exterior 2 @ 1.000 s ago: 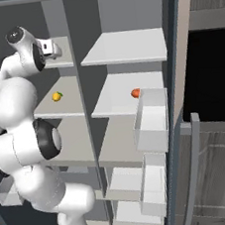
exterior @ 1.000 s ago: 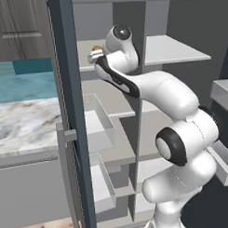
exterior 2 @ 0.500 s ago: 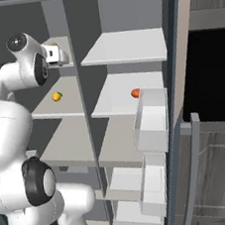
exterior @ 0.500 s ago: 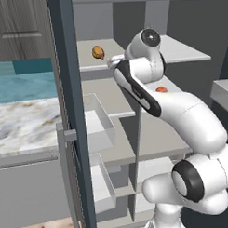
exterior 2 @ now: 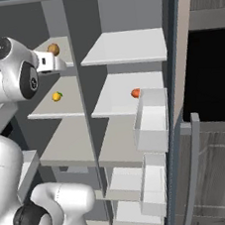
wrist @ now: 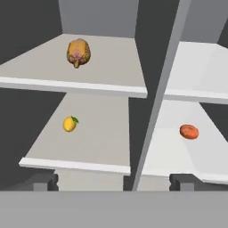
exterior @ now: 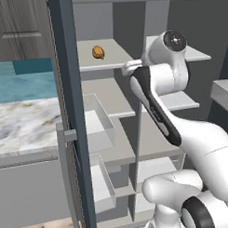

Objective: There's a chicken drumstick in the fridge that needs to be moved to the freezer for freezing. Pick up the chicken drumstick from the fridge, place it on any shelf in the freezer, and close the fridge and freezer doors when done.

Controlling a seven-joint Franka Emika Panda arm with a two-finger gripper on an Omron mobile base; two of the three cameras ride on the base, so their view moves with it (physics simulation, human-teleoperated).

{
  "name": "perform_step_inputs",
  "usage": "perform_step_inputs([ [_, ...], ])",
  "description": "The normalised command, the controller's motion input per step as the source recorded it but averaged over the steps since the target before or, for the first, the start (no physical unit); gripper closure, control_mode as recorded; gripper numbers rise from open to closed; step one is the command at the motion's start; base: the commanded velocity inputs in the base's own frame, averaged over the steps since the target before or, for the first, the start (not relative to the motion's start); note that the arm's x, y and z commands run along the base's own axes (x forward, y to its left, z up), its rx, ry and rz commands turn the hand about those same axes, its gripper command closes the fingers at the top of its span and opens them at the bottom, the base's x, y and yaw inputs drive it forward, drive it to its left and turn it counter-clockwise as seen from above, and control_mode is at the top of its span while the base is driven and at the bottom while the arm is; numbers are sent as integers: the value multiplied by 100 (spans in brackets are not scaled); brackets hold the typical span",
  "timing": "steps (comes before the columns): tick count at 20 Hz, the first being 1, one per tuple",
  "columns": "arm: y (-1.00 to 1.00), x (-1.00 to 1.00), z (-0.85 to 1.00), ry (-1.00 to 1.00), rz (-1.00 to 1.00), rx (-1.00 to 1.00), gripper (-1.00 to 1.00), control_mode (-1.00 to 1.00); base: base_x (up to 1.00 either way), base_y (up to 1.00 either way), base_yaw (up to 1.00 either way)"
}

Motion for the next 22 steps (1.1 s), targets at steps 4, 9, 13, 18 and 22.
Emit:
perform_step_inputs([
  [4,-20,-33,0,0,-5,0,-100,-100,0,0,0],
  [9,-23,-48,0,3,-3,0,-100,-100,0,0,0],
  [13,-31,-47,4,8,0,1,-100,-100,0,0,0],
  [18,-4,-73,1,0,0,1,-100,-100,0,0,0],
  [22,0,-19,0,0,0,0,-100,-100,0,0,0],
])
